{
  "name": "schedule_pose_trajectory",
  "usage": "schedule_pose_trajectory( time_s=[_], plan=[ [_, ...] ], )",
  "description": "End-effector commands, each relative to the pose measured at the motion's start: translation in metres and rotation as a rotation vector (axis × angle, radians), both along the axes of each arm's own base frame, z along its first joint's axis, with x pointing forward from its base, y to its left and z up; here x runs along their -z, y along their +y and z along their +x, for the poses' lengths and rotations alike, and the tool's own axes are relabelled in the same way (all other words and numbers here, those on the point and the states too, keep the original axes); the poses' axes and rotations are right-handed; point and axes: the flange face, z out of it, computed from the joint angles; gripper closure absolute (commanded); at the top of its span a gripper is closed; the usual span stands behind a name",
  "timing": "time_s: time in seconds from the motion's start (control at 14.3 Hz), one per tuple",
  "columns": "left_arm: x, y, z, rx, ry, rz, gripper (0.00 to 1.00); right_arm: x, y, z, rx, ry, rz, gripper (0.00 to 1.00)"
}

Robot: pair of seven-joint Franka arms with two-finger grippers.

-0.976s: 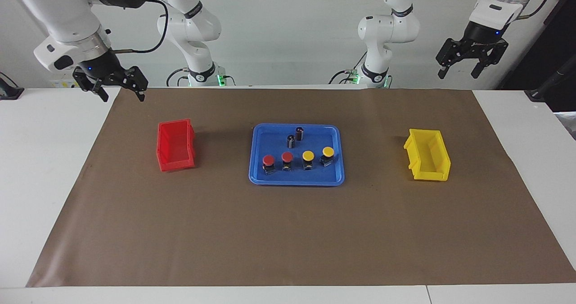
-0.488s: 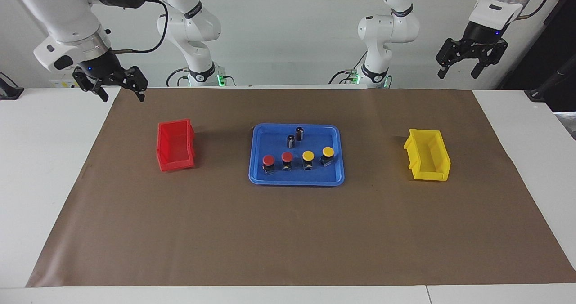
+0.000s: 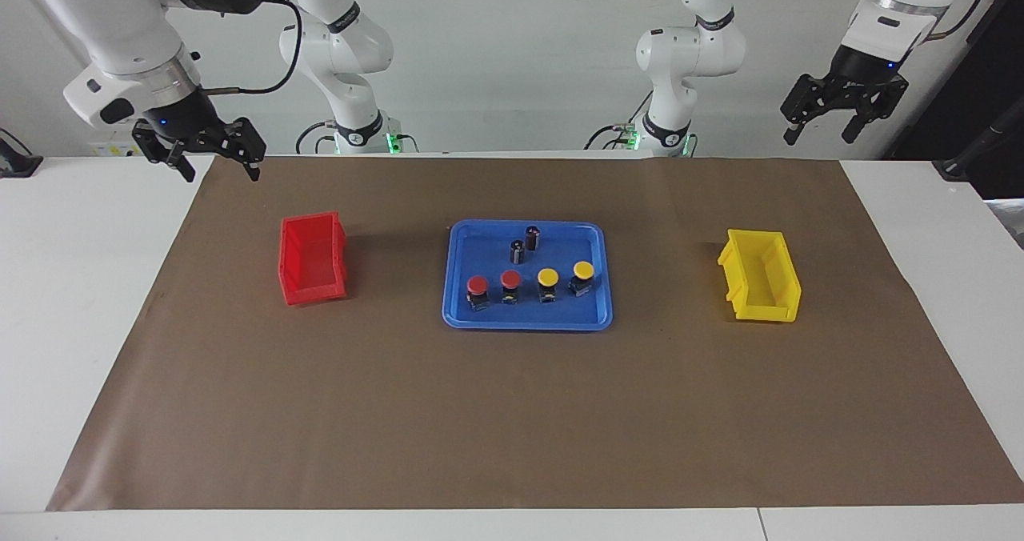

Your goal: Sort red and yellow buttons by color

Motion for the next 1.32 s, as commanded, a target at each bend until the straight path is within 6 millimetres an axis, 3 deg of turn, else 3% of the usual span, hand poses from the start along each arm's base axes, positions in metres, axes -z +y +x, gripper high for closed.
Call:
schedule_pose_trajectory(
  time_s=[0.0, 0.21, 0.42, 0.49, 0.63, 0.7, 0.91, 1.05, 1.18, 1.25],
  plan=[
    [0.03, -0.004, 0.021, 0.017, 0.036, 0.005, 0.0, 0.0, 0.05, 0.028, -0.027, -0.007, -0.001, 0.01],
    [0.046, -0.008, 0.043, 0.02, 0.022, 0.005, 0.0, 0.02, 0.135, 0.069, -0.036, -0.004, -0.012, 0.01],
    [0.051, -0.011, 0.068, 0.021, 0.023, 0.01, 0.0, 0.04, 0.228, 0.075, -0.007, -0.07, 0.014, 0.01],
    [0.053, -0.012, 0.075, 0.019, 0.023, 0.009, 0.0, 0.052, 0.254, 0.075, 0.008, -0.098, 0.033, 0.01],
    [0.059, -0.011, 0.079, 0.018, 0.031, 0.01, 0.0, 0.103, 0.295, 0.075, 0.04, -0.116, 0.046, 0.01],
    [0.061, -0.009, 0.077, 0.018, 0.037, 0.012, 0.0, 0.131, 0.301, 0.069, 0.052, -0.109, 0.044, 0.01],
    [0.085, -0.004, 0.077, 0.045, 0.036, 0.013, 0.0, 0.188, 0.305, 0.046, 0.046, -0.113, 0.073, 0.01],
    [0.104, -0.007, 0.08, 0.039, 0.024, 0.012, 0.0, 0.209, 0.318, 0.026, 0.022, -0.106, 0.077, 0.01],
    [0.115, -0.03, 0.083, 0.005, 0.031, 0.01, 0.0, 0.22, 0.322, 0.029, 0.026, -0.118, 0.084, 0.01],
    [0.118, -0.067, 0.081, -0.012, 0.018, 0.005, 0.0, 0.231, 0.329, 0.03, 0.017, -0.128, 0.09, 0.03]
  ],
)
